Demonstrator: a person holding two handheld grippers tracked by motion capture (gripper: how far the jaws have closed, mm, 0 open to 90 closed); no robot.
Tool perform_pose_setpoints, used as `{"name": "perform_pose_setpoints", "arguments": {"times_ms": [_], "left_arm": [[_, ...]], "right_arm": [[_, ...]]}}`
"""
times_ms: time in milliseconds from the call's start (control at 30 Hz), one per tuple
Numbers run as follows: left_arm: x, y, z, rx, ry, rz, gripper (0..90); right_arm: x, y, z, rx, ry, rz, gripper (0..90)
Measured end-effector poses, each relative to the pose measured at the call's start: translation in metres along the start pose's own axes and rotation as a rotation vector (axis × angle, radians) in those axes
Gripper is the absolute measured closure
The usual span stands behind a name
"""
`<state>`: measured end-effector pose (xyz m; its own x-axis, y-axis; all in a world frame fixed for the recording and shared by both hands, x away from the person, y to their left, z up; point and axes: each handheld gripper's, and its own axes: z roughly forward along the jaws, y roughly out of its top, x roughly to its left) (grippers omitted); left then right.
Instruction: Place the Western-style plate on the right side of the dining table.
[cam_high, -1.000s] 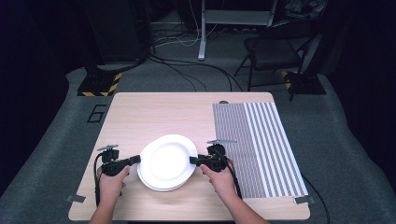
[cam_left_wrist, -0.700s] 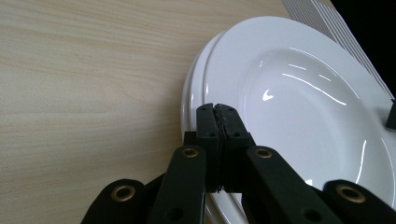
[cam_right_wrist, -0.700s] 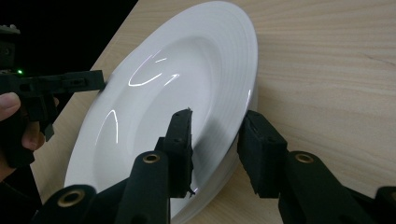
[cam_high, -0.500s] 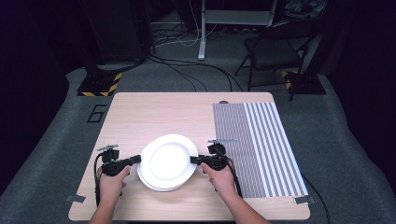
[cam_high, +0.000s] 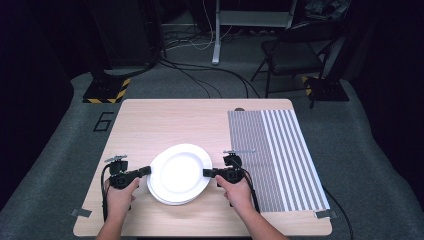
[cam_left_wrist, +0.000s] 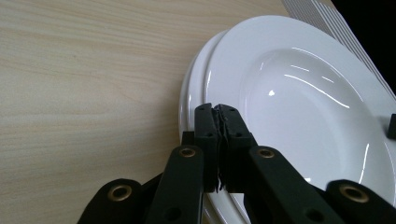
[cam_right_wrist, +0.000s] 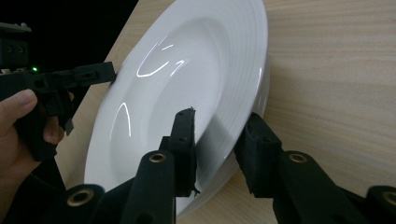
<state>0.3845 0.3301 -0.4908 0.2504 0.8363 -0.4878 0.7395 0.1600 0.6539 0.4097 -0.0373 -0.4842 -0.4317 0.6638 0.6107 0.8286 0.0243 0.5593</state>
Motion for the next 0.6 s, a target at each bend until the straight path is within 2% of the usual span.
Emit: {"name": "perform_pose_setpoints", "arguments": {"times_ms": [167, 267, 367, 600], "left_arm": [[-0.002, -0.001, 0.002, -0.002, -0.006, -0.008, 85.8], [-0.004, -0.001, 0.004, 0.006, -0.011, 0.013, 84.0], [-0.005, -0.001, 0.005, -0.001, -0.012, 0.015, 82.1], [-0.007, -0.001, 0.005, -0.005, -0.020, 0.024, 75.0]], "right_arm": [[-0.004, 0.002, -0.004, -0.006, 0.022, 0.007, 72.4], [-0.006, 0.002, -0.006, -0.010, 0.029, 0.004, 73.4], [-0.008, 0.003, -0.010, -0.015, 0.049, 0.012, 74.3], [-0.008, 0.002, -0.015, -0.015, 0.059, 0.008, 74.9]]}}
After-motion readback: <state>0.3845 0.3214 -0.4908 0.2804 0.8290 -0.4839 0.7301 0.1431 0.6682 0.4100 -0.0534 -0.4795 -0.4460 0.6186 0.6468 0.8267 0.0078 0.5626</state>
